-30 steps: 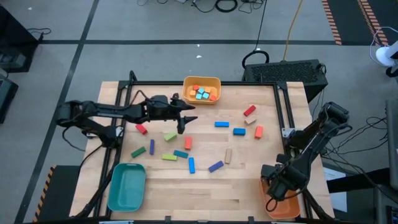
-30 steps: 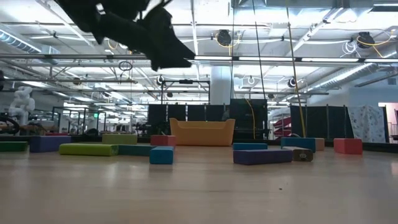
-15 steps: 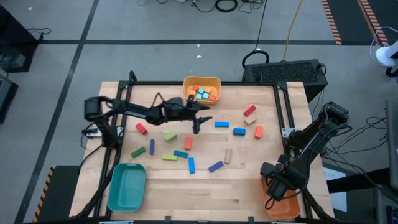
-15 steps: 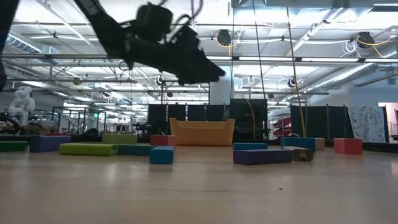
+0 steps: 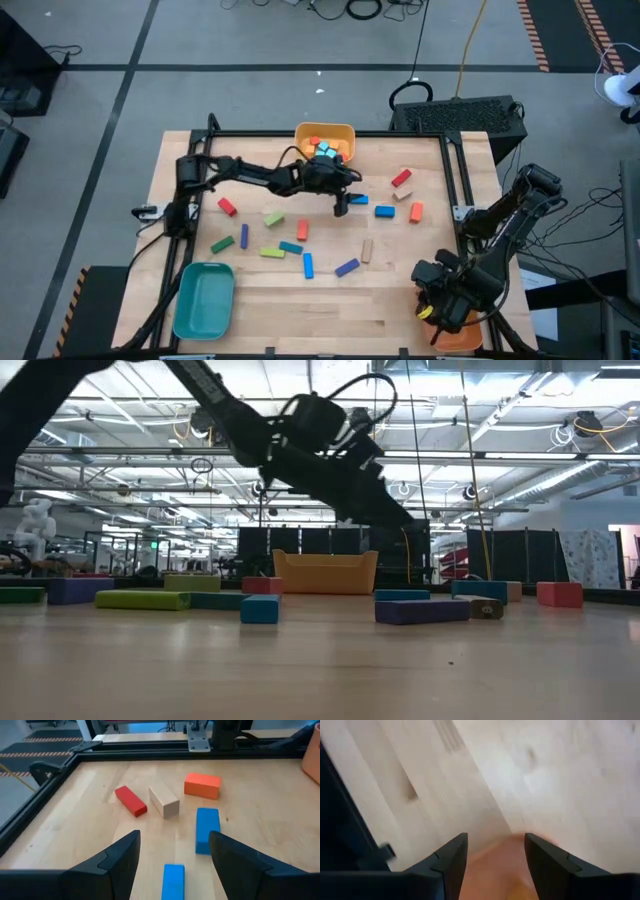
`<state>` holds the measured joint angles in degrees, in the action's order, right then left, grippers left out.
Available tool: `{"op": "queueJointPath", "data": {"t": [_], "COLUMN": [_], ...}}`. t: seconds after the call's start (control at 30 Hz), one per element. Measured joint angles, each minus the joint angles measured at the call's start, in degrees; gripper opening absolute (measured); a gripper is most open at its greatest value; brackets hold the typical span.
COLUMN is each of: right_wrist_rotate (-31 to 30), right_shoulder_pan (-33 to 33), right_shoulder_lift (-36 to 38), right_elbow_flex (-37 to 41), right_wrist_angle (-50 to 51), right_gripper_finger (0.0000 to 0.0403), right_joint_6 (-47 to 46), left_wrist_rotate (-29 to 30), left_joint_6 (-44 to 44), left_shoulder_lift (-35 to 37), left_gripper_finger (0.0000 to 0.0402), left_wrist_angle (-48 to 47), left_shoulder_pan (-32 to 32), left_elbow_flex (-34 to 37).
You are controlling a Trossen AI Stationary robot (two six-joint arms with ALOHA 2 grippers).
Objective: Sort blocks by size
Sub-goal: Put the big blue rectangle block into the orange bin
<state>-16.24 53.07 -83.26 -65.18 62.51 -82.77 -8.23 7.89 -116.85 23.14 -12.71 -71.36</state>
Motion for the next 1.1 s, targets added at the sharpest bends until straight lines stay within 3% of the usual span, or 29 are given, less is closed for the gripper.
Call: {"op": "queueJointPath", "data": {"t": [0.23,0.63,0.87,1.1], "right_wrist_rotate": [-6.48,-10.87,-12.35,-12.44], "right_shoulder_pan": [0.14,0.14,0.14,0.14], "right_shoulder_lift": [0.0,0.0,0.0,0.0], "right_elbow_flex": [-0.38,-0.4,-0.4,-0.4], "right_wrist_angle": [-1.05,-5.71,-7.61,-7.95], "right_gripper_finger": [0.018,0.018,0.018,0.018], "right_joint_6": [0.72,-0.63,-0.61,-0.61], "left_wrist_rotate": [-4.08,-3.32,-3.08,-0.87], "left_joint_6": [-0.04,-0.08,-5.57,-6.36], "left_shoulder_lift": [-5.66,-13.18,-15.27,-18.13], "left_gripper_finger": [0.025,0.0347,0.0352,0.0352], "left_wrist_angle": [-2.86,-6.31,-7.42,-18.78], "left_shoulder_pan": [0.46,3.16,3.3,3.58], "left_elbow_flex": [-6.08,-14.59,-17.65,-24.68]}}
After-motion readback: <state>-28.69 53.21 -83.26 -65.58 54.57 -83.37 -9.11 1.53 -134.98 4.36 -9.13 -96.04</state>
